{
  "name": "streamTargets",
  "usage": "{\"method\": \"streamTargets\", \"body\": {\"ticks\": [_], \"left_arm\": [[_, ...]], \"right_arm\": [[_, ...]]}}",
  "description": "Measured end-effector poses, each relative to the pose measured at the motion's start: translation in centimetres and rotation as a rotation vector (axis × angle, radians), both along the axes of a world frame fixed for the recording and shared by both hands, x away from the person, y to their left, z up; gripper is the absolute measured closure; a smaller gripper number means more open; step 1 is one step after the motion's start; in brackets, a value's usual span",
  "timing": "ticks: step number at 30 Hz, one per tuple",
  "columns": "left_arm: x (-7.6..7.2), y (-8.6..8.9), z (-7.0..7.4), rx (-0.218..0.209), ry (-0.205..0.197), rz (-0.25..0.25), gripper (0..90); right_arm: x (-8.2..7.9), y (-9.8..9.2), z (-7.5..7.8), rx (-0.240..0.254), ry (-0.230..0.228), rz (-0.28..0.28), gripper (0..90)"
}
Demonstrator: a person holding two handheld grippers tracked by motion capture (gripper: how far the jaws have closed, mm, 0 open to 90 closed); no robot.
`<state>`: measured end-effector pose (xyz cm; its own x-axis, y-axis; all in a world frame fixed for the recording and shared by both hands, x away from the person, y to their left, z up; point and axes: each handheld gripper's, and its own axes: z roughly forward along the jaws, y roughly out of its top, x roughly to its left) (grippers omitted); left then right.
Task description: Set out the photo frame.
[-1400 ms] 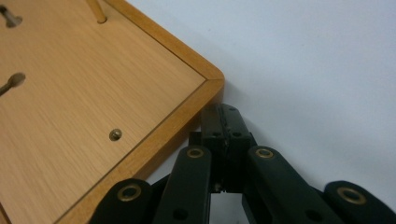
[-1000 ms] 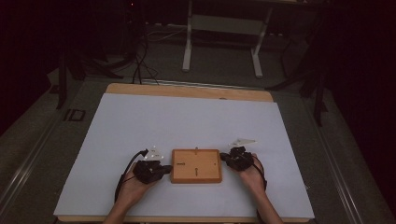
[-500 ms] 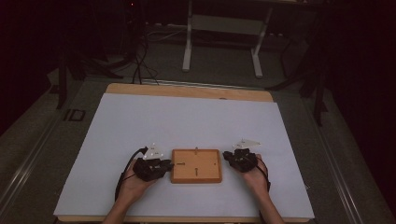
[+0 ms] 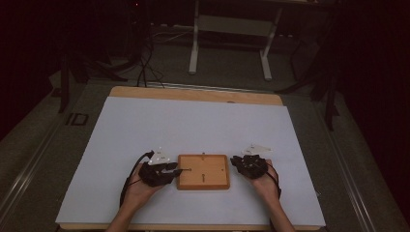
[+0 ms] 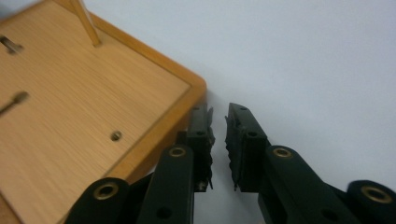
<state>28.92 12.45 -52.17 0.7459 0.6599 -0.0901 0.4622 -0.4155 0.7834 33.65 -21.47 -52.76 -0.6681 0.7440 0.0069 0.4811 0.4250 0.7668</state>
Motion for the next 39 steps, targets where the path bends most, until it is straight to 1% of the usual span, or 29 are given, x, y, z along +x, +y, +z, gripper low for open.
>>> {"method": "streamTargets", "body": {"ticks": [1, 2, 4, 8, 11, 14, 19, 24, 30, 33, 35, 36, 39], "left_arm": [[-0.1, -0.1, 0.0, 0.003, -0.003, -0.003, 64.8], [-0.1, -0.2, 0.0, 0.003, -0.004, -0.006, 63.6], [-0.1, -0.3, 0.1, -0.005, -0.004, -0.008, 62.6], [-0.1, -0.3, 0.1, -0.012, 0.000, -0.009, 61.3], [0.0, -0.4, 0.1, -0.014, -0.002, -0.013, 60.5], [0.0, -0.4, 0.1, -0.013, -0.001, -0.018, 59.3], [0.0, -0.3, 0.1, -0.021, -0.006, -0.020, 59.0], [0.0, -0.1, 0.2, -0.030, -0.007, -0.016, 58.8], [0.1, 0.0, 0.2, -0.031, -0.009, -0.016, 58.8], [0.1, -0.1, 0.2, -0.029, -0.009, -0.016, 58.7], [0.1, -0.1, 0.2, -0.027, -0.010, -0.015, 58.7], [0.1, -0.1, 0.2, -0.026, -0.011, -0.015, 58.7], [0.1, -0.1, 0.2, -0.025, -0.011, -0.015, 58.8]], "right_arm": [[-0.1, 0.0, 0.2, 0.005, -0.008, 0.005, 78.2], [-0.1, 0.1, 0.5, 0.019, -0.021, 0.017, 75.9], [-0.2, 0.3, 0.7, 0.026, -0.027, 0.030, 73.5], [-0.4, 0.9, 1.3, 0.030, -0.051, 0.074, 71.8], [-0.6, 1.4, 1.6, 0.024, -0.062, 0.110, 70.5], [-0.6, 2.0, 1.9, 0.037, -0.065, 0.146, 69.5], [-0.3, 3.2, 2.0, 0.032, -0.071, 0.186, 68.7], [0.1, 4.6, 2.2, 0.058, -0.065, 0.221, 67.3], [0.4, 6.4, 2.3, 0.053, -0.073, 0.275, 66.8], [0.6, 7.2, 2.1, 0.045, -0.069, 0.284, 67.9], [0.9, 7.5, 1.9, 0.033, -0.068, 0.274, 71.9], [1.0, 7.7, 1.8, 0.036, -0.063, 0.274, 72.9], [1.3, 8.3, 1.4, 0.038, -0.057, 0.272, 72.8]]}}
